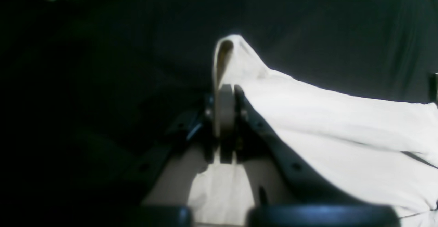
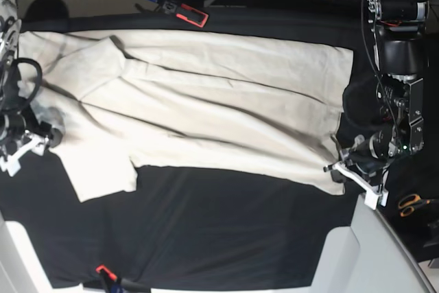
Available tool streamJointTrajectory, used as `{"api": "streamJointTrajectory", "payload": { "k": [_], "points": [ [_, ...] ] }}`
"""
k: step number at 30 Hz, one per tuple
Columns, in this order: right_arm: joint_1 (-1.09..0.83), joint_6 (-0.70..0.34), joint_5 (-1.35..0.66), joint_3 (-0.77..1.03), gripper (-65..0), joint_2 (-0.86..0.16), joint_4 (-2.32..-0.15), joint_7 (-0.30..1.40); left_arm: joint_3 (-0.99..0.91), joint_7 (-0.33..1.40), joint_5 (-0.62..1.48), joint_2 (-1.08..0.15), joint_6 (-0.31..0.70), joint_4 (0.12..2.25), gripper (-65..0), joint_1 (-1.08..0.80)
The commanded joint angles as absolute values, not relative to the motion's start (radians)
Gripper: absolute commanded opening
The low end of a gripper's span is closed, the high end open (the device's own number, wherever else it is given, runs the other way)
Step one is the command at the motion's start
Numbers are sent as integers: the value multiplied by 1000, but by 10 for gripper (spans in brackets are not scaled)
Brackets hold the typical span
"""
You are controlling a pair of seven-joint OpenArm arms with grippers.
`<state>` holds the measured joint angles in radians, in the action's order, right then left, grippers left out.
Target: Fold the T-shirt properly
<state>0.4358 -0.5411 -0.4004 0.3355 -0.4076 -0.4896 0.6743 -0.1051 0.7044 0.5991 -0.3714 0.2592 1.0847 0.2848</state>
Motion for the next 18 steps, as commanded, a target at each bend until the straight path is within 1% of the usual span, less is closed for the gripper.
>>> {"api": "streamJointTrajectory", "payload": {
  "k": [1, 6, 7, 12, 16, 18],
  "points": [
    [455, -550, -407, 335, -182, -423, -496, 673, -113, 684, 610, -387, 260, 1106, -650, 309],
    [455, -550, -407, 335, -191, -423, -495, 679, -113, 684, 610, -387, 260, 1104, -650, 309],
    [455, -550, -407, 335, -209, -423, -495, 679, -113, 684, 610, -387, 260, 1104, -650, 309],
    [452, -550, -409, 337, -344, -423, -493, 680, -108, 684, 610, -387, 260, 1104, -650, 309],
    [450, -550, -409, 341, -392, -423, -493, 711, -108, 684, 610, -387, 260, 1104, -650, 309],
    [450, -550, -409, 341, -429, -423, -493, 713, -108, 684, 610, -387, 260, 1104, -650, 309]
  ]
}}
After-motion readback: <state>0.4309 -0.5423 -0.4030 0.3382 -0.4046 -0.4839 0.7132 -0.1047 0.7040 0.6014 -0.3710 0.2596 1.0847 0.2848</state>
